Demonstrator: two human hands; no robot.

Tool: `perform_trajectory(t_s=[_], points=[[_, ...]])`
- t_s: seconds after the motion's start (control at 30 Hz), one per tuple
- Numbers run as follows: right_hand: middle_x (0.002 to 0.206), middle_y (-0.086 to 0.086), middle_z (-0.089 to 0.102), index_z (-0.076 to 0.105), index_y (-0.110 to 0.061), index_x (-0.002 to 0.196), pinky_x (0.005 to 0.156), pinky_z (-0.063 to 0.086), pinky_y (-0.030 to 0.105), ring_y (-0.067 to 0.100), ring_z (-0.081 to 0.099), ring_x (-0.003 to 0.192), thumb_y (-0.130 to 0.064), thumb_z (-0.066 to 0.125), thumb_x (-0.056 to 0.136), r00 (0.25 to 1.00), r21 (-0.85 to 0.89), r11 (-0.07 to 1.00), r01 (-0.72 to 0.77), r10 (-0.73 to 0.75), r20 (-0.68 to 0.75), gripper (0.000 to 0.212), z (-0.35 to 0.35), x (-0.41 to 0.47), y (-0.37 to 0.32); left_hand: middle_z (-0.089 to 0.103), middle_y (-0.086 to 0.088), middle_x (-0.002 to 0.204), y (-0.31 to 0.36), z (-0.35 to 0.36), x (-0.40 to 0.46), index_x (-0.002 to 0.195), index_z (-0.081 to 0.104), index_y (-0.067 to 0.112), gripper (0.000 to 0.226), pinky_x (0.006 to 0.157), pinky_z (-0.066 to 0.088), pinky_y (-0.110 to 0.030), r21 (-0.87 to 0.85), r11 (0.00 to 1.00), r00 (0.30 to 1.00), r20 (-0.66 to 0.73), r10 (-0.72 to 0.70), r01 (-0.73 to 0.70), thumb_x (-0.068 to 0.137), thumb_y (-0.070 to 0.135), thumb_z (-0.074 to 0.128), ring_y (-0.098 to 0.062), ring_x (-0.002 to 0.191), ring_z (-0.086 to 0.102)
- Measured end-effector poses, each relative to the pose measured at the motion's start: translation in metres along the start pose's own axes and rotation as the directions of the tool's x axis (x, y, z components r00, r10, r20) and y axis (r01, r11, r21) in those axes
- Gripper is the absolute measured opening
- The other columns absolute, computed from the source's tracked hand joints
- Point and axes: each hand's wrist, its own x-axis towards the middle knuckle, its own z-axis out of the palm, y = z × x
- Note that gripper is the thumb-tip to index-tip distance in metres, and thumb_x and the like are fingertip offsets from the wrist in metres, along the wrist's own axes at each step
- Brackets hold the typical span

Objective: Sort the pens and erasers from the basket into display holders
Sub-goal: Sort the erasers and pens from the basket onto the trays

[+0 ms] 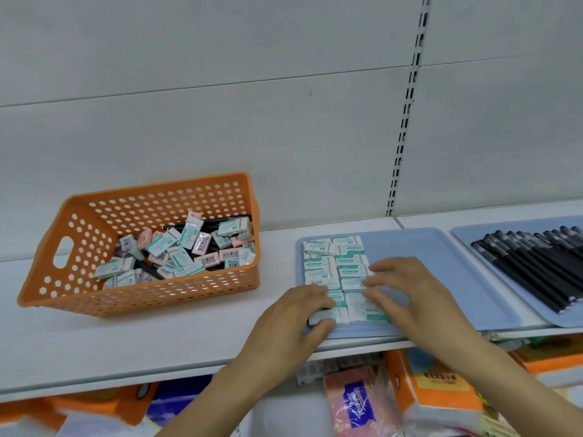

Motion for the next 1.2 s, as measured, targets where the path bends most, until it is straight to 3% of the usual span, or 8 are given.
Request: perform_trajectory(t_s=[0.1,0.33,0.5,0.63,0.8,0.87,0.97,1.2], points=[[0.108,-0.015,0.059,0.069,-0.028,0.107,0.087,0.044,0.030,0.007,0.049,0.107,-0.034,0.063,0.090,0.998,0.008,0.998,0.069,-0.068,-0.014,0.018,0.004,0.049,-0.008,0.037,0.017,0.149,0.000,-0.003,0.007,0.138,0.049,0.033,0.046,0.114,0.025,-0.020,-0.026,1.000,1.000,-0.030,-0.009,0.008,0.095,0.048,0.052,0.004,0.136,0.028],[0.116,0.001,0.062,0.060,-0.021,0.124,0.086,0.045,0.032,0.017,0.052,0.105,-0.022,0.061,0.089,0.936,-0.236,0.967,0.100,-0.011,0.352,0.035,0.038,0.128,-0.009,0.026,0.011,0.158,-0.004,-0.015,0.022,0.148,0.037,0.027,0.060,0.119,0.020,-0.029,0.040,0.994,0.989,0.104,-0.100,0.097,0.096,0.056,0.044,-0.004,0.143,0.022],[0.112,0.000,0.061,0.065,-0.023,0.114,0.086,0.046,0.036,0.019,0.054,0.103,-0.017,0.059,0.088,0.925,-0.288,0.943,0.167,-0.048,0.378,0.028,0.042,0.134,-0.007,0.047,0.016,0.140,0.022,-0.051,-0.004,0.138,0.049,0.030,0.047,0.108,0.034,-0.023,-0.050,0.996,0.997,-0.006,0.074,-0.075,0.096,0.050,0.050,0.002,0.129,0.037],[0.107,-0.003,0.062,0.068,-0.022,0.110,0.089,0.046,0.038,0.019,0.057,0.102,-0.014,0.064,0.090,0.982,-0.040,0.993,0.113,-0.106,0.159,0.022,0.035,0.135,-0.023,0.061,0.020,0.118,0.006,-0.116,-0.028,0.121,0.063,0.034,0.030,0.097,0.038,-0.013,-0.065,0.990,0.973,-0.201,0.113,-0.128,0.095,0.046,0.053,0.005,0.115,0.050],[0.092,-0.005,0.067,0.073,-0.019,0.098,0.081,0.049,0.034,0.012,0.059,0.087,-0.010,0.067,0.086,0.930,0.108,0.925,0.364,-0.356,-0.088,0.016,0.028,0.153,-0.109,0.062,0.018,0.113,-0.088,-0.199,-0.020,0.119,0.064,0.029,0.026,0.092,0.047,-0.027,0.080,0.957,0.913,-0.331,-0.239,0.280,0.093,0.031,0.060,0.001,0.104,0.058],[0.097,-0.007,0.067,0.073,-0.020,0.100,0.084,0.047,0.031,0.011,0.058,0.093,-0.015,0.066,0.086,0.872,0.103,0.867,0.488,-0.490,-0.009,0.016,0.041,0.160,-0.148,0.058,0.006,0.127,-0.122,-0.208,-0.009,0.130,0.056,0.024,0.037,0.093,0.045,-0.031,0.223,0.885,0.909,-0.192,-0.371,0.408,0.094,0.031,0.060,-0.014,0.112,0.056],[0.112,-0.005,0.064,0.068,-0.022,0.111,0.087,0.048,0.037,0.017,0.053,0.109,-0.018,0.061,0.085,0.769,-0.038,0.786,0.618,-0.593,0.239,0.027,0.081,0.178,-0.186,0.059,-0.004,0.128,-0.149,-0.203,0.010,0.133,0.053,0.021,0.046,0.082,0.043,-0.030,0.389,0.861,0.929,0.034,-0.369,0.328,0.090,0.030,0.065,-0.020,0.103,0.055],[0.122,0.004,0.055,0.053,-0.015,0.126,0.093,0.038,0.036,0.024,0.043,0.117,-0.017,0.055,0.091,0.730,-0.534,0.498,0.683,-0.485,0.482,0.035,0.136,0.201,-0.204,0.057,-0.004,0.131,-0.160,-0.197,0.028,0.137,0.048,0.018,0.058,0.098,0.046,-0.038,0.428,0.865,0.946,0.063,-0.317,0.261,0.084,0.022,0.071,-0.024,0.116,0.054]])
